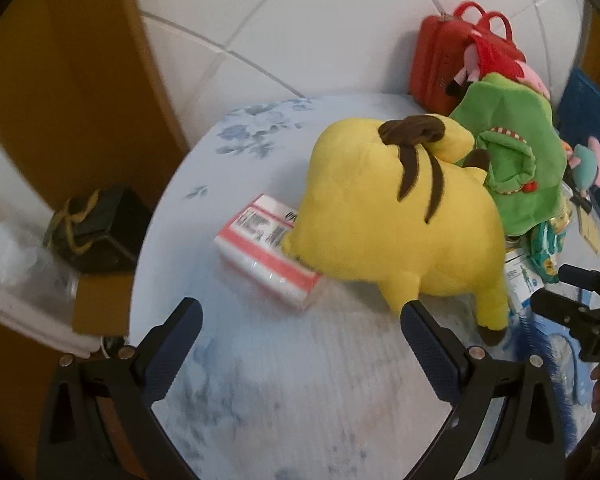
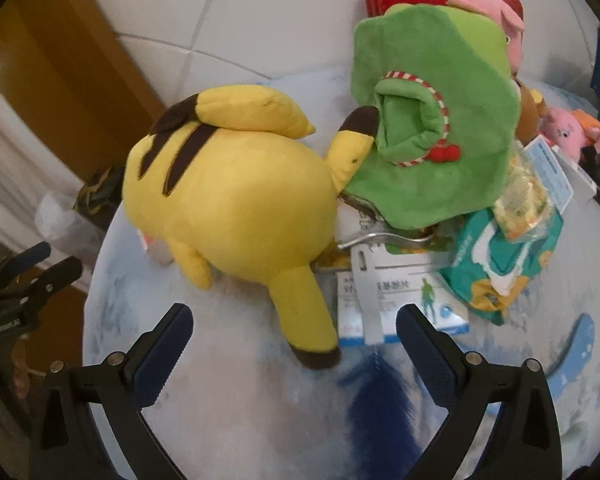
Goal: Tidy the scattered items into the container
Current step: 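Reach both tools to the yellow Pikachu plush from either side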
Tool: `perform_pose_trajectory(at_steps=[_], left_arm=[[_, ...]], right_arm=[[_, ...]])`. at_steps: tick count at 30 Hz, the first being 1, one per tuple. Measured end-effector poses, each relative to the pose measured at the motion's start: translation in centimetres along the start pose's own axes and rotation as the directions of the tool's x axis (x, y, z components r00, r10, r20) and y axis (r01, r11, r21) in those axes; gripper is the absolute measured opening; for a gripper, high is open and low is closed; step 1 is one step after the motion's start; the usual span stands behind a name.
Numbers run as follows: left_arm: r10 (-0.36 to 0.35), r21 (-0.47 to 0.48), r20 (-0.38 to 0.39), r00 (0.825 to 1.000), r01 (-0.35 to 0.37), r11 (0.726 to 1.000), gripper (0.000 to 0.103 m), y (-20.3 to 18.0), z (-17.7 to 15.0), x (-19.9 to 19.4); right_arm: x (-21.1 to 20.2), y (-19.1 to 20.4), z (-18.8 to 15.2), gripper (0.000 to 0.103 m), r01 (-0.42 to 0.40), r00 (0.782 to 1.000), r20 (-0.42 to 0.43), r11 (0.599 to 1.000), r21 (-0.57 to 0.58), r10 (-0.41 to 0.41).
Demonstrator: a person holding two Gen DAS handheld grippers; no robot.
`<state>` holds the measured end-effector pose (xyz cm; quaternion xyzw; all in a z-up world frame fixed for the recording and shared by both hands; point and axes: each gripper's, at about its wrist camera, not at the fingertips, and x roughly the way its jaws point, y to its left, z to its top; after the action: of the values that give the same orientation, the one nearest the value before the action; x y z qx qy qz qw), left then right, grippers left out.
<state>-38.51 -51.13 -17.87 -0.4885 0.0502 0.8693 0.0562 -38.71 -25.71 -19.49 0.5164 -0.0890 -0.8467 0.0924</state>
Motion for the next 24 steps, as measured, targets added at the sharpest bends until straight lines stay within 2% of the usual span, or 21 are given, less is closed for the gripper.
perform_pose_trajectory(at_steps=[3, 8, 11, 17, 24], left_arm=[[-0.023, 0.041, -0.018, 1.000, 0.024, 0.999, 0.101, -0.2, 0.9, 1.9], [-0.084, 0.033, -0.019, 0.996, 0.085, 0.996, 0.101, -0.2, 2.3, 3.6], [-0.125, 0.022, -0.011, 0.992, 0.125, 0.992, 0.101, -0.1, 3.3, 4.2], [-0.157, 0.042, -0.022, 0.987, 0.158, 0.986, 0.101, -1.8, 4.9, 5.9], [-0.179, 0.051, -0.025, 0.984, 0.180, 0.982, 0.103, -3.1, 5.8, 6.9]], right_arm=[[1.5, 0.5, 0.5, 0.103, 0.038, 0.999, -0.015, 0.999, 0.002, -0.038], [3.9, 1.2, 1.3, 0.103, 0.092, 0.994, -0.055, 0.995, -0.041, -0.094], [5.1, 1.5, 1.6, 0.103, 0.086, 0.993, -0.068, 0.994, -0.070, -0.091], [7.5, 1.6, 2.2, 0.103, 0.077, 0.992, -0.093, 0.990, -0.116, -0.088], [8.5, 0.6, 3.1, 0.103, 0.020, 0.996, -0.088, 0.993, -0.116, -0.031]])
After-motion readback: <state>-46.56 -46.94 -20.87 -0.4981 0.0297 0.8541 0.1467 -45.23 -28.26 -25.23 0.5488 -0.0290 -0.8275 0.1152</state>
